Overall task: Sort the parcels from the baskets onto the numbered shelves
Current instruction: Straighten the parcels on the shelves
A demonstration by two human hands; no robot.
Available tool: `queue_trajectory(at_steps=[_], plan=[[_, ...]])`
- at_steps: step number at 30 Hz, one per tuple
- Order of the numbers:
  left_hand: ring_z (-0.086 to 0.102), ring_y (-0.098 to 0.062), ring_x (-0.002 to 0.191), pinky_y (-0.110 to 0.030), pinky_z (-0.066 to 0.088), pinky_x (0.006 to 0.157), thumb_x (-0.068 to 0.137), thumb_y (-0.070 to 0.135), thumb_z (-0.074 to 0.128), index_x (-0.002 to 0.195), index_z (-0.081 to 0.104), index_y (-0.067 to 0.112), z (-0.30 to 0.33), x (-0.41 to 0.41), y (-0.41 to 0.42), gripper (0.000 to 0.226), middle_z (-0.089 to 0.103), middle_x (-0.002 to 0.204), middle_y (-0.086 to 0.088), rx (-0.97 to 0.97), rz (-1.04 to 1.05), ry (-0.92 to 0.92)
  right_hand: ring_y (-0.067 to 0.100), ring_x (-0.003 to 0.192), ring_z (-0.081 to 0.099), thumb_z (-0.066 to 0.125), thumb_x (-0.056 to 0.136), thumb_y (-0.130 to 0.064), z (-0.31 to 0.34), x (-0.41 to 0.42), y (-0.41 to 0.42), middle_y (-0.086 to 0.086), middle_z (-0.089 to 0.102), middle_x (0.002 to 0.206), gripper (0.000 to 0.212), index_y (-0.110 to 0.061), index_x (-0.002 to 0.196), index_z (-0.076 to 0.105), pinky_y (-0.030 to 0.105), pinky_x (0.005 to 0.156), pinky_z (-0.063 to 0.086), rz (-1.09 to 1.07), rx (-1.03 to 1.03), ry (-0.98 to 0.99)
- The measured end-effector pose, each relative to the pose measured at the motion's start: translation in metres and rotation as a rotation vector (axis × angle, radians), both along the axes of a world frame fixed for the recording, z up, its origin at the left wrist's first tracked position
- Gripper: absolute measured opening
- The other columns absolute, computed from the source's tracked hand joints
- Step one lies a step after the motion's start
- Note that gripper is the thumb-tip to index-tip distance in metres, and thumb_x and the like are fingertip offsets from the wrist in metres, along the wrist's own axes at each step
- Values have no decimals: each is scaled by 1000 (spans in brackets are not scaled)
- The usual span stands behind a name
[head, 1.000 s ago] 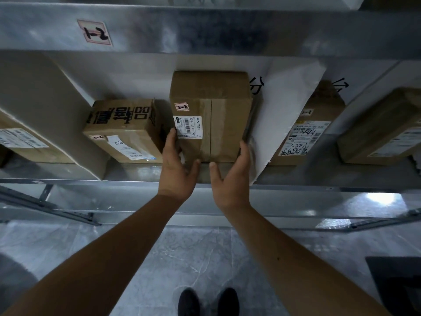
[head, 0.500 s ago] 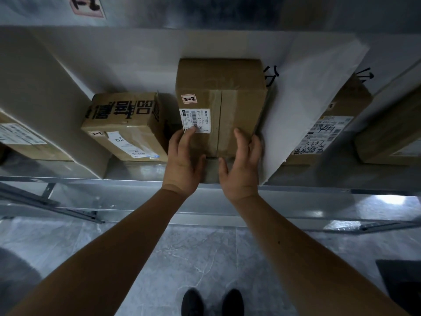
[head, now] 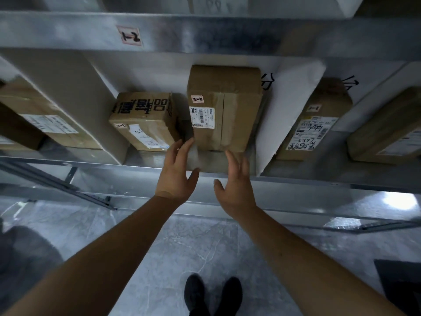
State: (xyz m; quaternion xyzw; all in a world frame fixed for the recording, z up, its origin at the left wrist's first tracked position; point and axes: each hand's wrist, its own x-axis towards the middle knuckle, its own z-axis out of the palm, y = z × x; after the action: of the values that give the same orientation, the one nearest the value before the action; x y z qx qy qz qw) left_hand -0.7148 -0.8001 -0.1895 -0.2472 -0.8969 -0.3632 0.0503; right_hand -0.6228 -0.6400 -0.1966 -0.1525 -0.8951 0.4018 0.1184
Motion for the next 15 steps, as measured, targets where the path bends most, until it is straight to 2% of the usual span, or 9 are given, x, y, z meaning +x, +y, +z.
queue_trajectory(at_steps=[3, 5, 7, 11, 15], plan=[[46, -21, 138, -32, 50, 95, 92, 21, 78, 158, 33, 36, 12, 16, -27, 82, 32, 161, -4, -43, 63, -19, 29, 149, 36, 74, 93, -24, 7, 2, -14, 7, 14, 170, 84, -27, 163, 26, 27, 110, 38, 93, 10, -59], [44, -20, 139, -31, 48, 96, 91, 23, 78, 159, 33, 36, 20, 19, -47, 83, 32, 162, -5, -74, 111, -10, 28, 151, 35, 72, 93, -27, 15, -7, -27, 5, 14, 169, 85, -32, 163, 24, 36, 114, 43, 155, 11, -74], [42, -21, 141, -33, 47, 97, 91, 24, 78, 160, 32, 38, 29, 17, -66, 85, 31, 163, -6, -97, 168, -18, 27, 153, 29, 72, 94, -29, 24, -19, -40, 4, 13, 170, 86, -34, 163, 21, 40, 117, 42, 191, 14, -77], [44, -28, 143, -43, 51, 103, 89, 24, 80, 160, 29, 41, 41, 2, -97, 89, 26, 163, -8, -108, 244, -31, 30, 152, 32, 72, 95, -30, 41, -46, -71, 3, 12, 171, 90, -37, 163, 14, 41, 114, 45, 225, 52, -36], [42, -32, 146, -47, 51, 107, 88, 24, 81, 161, 23, 44, 38, -23, -112, 95, 18, 167, -10, -81, 254, -80, 30, 152, 34, 73, 95, -24, 48, -72, -96, 5, 9, 172, 98, -39, 164, 5, 36, 107, 47, 213, 82, -26]])
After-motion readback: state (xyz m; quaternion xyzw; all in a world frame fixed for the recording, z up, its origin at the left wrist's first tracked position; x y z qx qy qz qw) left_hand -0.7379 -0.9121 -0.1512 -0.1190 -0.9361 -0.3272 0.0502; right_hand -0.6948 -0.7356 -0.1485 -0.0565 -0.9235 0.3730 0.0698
